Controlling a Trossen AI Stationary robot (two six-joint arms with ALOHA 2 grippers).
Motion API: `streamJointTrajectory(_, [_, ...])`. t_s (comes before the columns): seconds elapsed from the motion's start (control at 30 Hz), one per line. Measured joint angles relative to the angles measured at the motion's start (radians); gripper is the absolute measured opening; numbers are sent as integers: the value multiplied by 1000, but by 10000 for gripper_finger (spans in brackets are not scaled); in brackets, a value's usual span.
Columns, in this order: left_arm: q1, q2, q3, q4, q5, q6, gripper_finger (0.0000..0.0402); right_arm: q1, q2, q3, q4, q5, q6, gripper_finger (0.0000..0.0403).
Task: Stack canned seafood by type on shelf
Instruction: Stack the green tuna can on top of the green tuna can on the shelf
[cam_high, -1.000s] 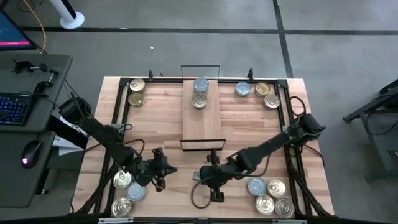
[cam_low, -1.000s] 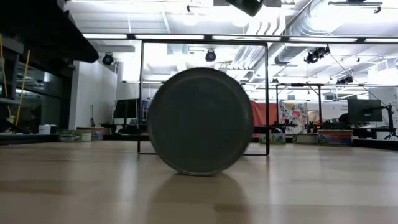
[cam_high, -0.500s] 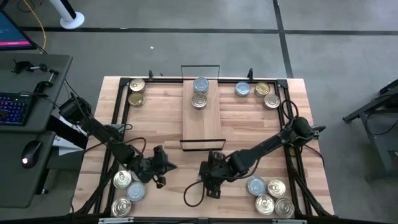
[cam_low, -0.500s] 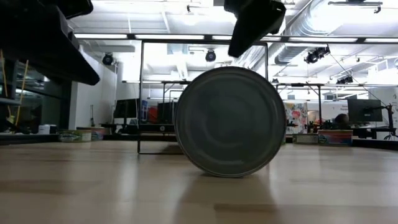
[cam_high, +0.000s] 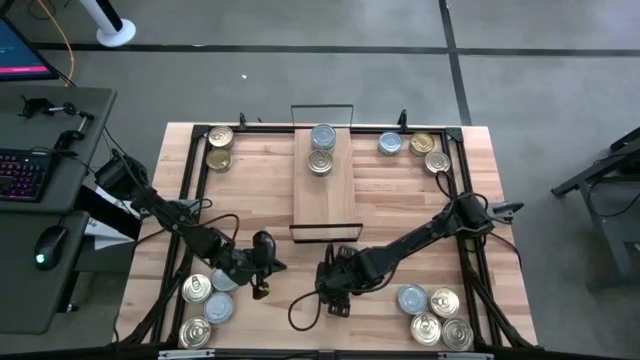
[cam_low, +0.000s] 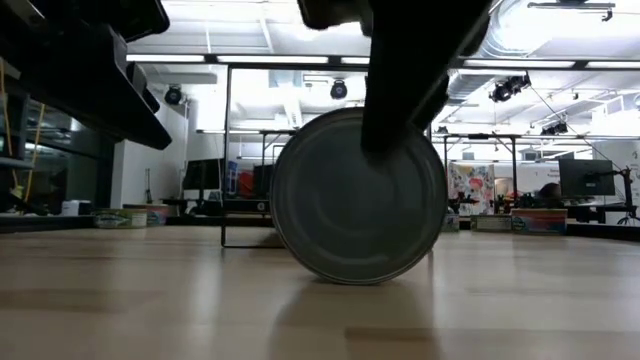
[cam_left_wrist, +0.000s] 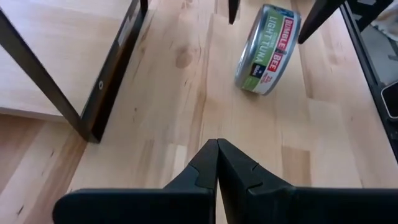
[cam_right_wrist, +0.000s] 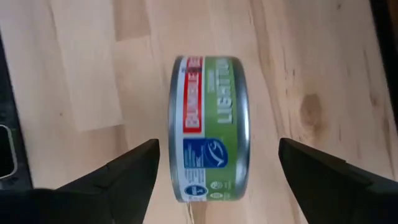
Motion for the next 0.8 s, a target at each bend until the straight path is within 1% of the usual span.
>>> streamJointTrajectory(0.1, [0,-17,0,-5,-1,35,0,0,19,0,2,-4,0,306])
streamJointTrajectory(0.17, [0,-59,0,-6,-28,55,0,0,22,0,6,-4,10,274])
streamJointTrajectory(0.23, [0,-113,0,-26,-77,85,0,0,21,4,2,-19,40,218])
streamJointTrajectory(0.33, [7,-201,1,-113,-152,136,0,8,21,33,-31,-56,69,109])
streamJointTrajectory(0.43, [33,-274,1,-232,-186,147,0,37,2,46,-65,-66,101,111])
streamJointTrajectory(0.57, [74,-328,1,-345,-188,143,0,80,-36,47,-162,-81,191,111])
streamJointTrajectory(0.7, [89,-345,1,-367,-187,119,0,146,-78,47,-376,-95,309,111])
streamJointTrajectory(0.8, [90,-348,1,-361,-187,120,0,193,-124,47,-525,-139,403,111])
